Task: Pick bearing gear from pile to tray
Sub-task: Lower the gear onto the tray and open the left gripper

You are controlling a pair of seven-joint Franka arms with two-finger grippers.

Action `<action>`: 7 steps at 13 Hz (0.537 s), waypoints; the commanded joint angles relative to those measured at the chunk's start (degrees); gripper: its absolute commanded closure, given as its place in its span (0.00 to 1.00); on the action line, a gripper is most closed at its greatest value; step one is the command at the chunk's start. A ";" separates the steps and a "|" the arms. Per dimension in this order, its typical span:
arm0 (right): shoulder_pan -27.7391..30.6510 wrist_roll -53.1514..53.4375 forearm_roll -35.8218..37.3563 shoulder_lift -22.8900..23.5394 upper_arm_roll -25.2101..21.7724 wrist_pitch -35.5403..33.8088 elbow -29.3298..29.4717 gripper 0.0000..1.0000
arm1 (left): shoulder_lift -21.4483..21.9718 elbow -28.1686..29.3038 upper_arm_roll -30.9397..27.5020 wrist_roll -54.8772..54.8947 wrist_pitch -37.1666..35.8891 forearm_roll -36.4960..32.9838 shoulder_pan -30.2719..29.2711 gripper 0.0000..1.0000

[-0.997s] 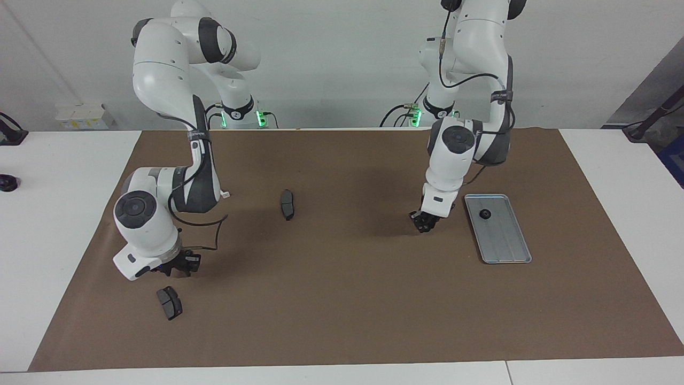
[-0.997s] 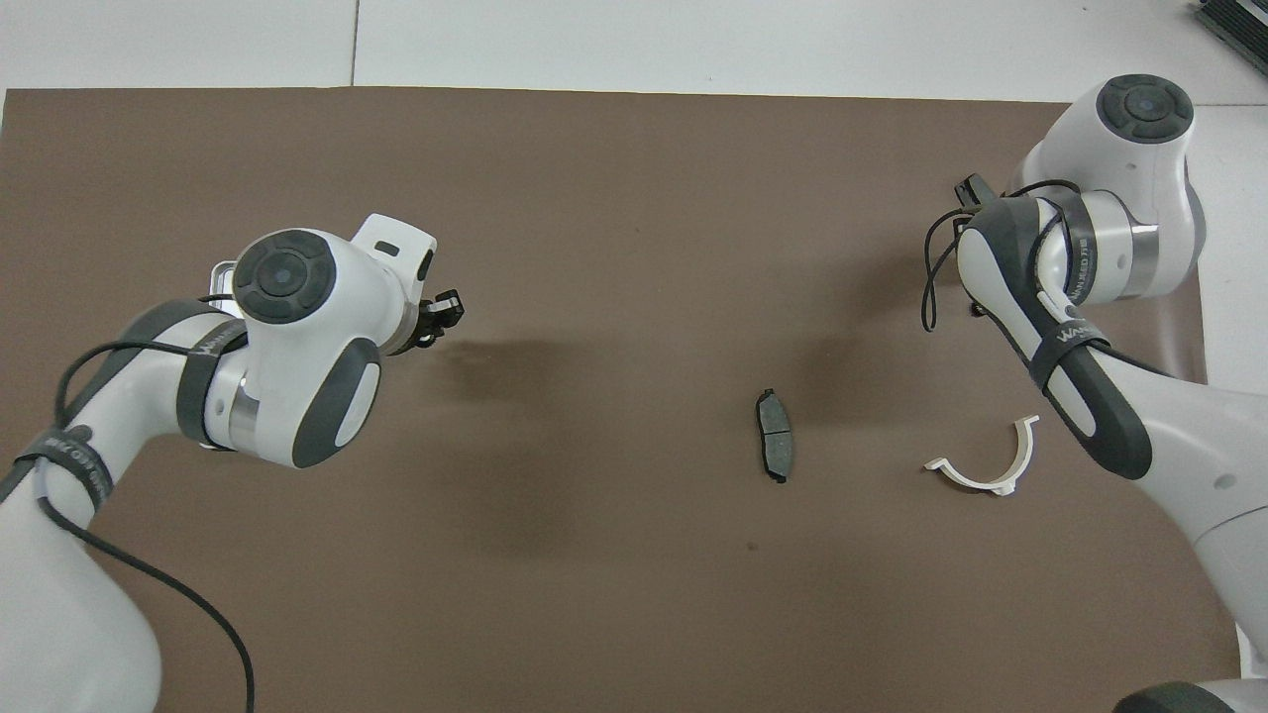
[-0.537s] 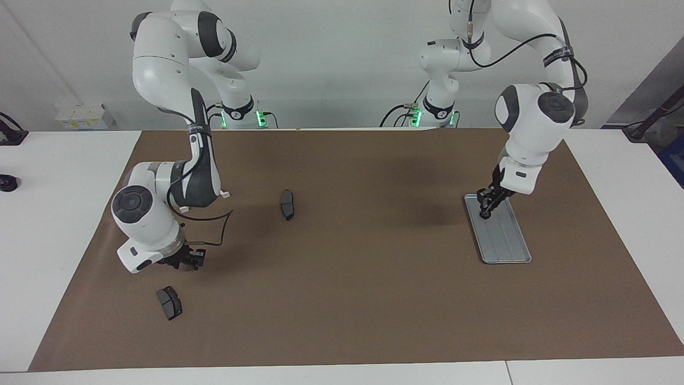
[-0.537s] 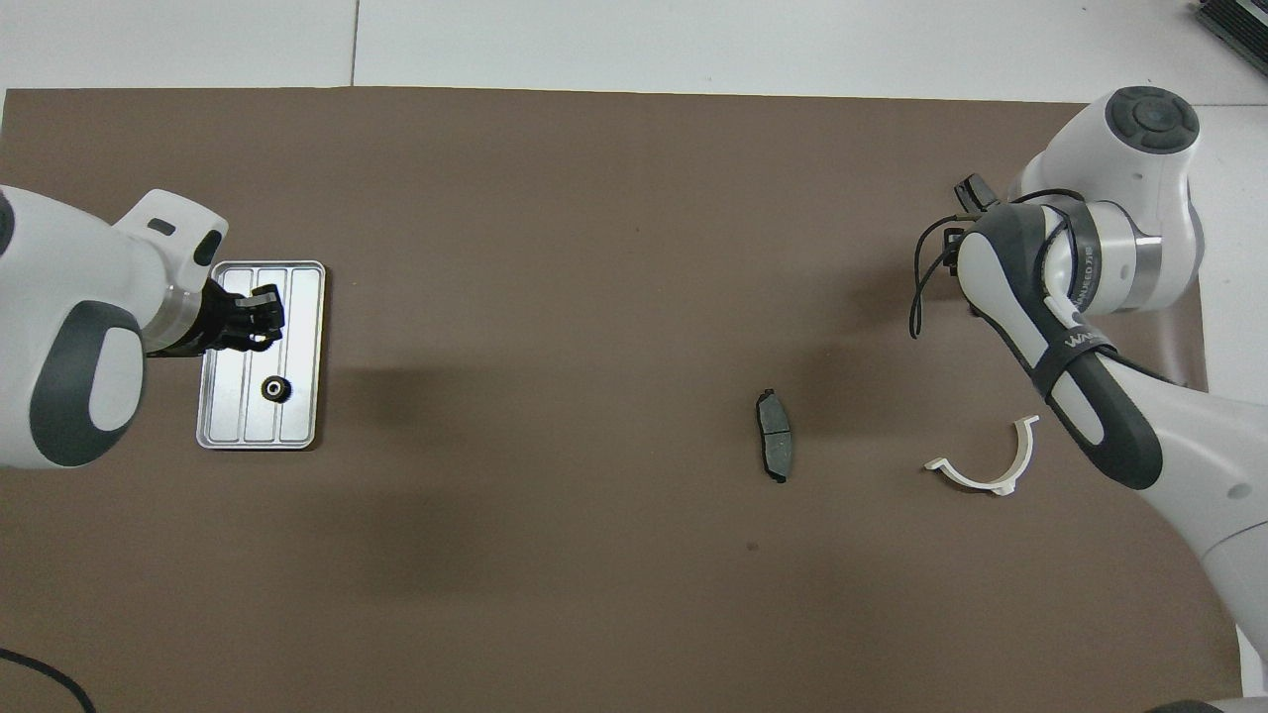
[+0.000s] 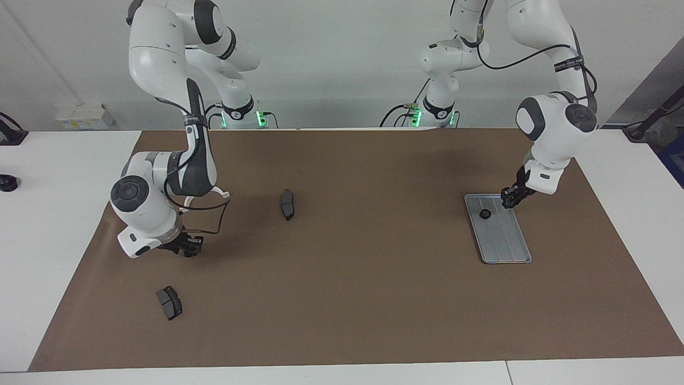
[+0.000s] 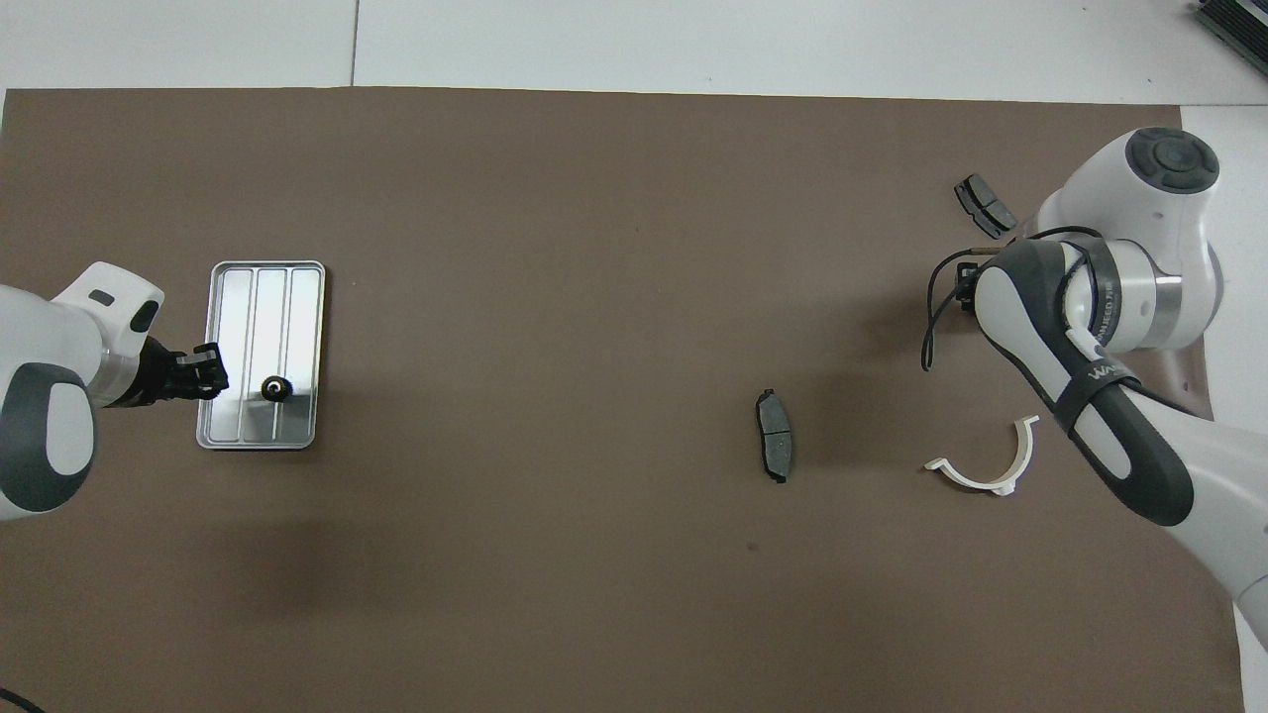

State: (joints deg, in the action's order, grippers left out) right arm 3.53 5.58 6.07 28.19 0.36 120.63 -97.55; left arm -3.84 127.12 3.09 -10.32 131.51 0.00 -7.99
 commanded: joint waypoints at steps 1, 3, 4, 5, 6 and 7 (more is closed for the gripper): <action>1.22 0.57 -0.62 -2.17 0.87 3.47 -4.40 0.49 | 1.20 3.66 0.34 1.18 4.36 0.88 -0.44 1.00; 1.39 0.31 -0.62 -2.35 0.87 3.65 -4.75 0.51 | 0.24 3.66 0.34 3.02 4.98 0.88 -0.62 0.95; 1.39 0.39 -0.62 -2.35 0.87 3.65 -4.84 0.52 | -0.20 3.75 0.34 3.29 5.24 0.88 -0.97 0.82; 1.39 0.31 -0.62 -2.43 0.87 3.65 -5.19 0.54 | -0.38 3.75 0.34 3.20 5.25 0.88 -0.97 0.59; 1.74 0.31 -0.62 -2.70 0.87 3.65 -5.80 0.59 | -0.38 3.83 0.34 3.29 5.25 0.88 -0.97 0.26; 1.92 0.13 -0.53 -2.79 0.87 3.65 -6.07 0.62 | -0.38 3.75 0.34 3.38 4.99 0.88 -0.88 0.00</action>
State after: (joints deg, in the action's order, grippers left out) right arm 4.06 5.58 5.95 27.56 0.38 122.84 -100.33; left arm -4.42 130.07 3.07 -8.64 135.33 0.00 -8.05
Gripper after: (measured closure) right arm 0.581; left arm 0.595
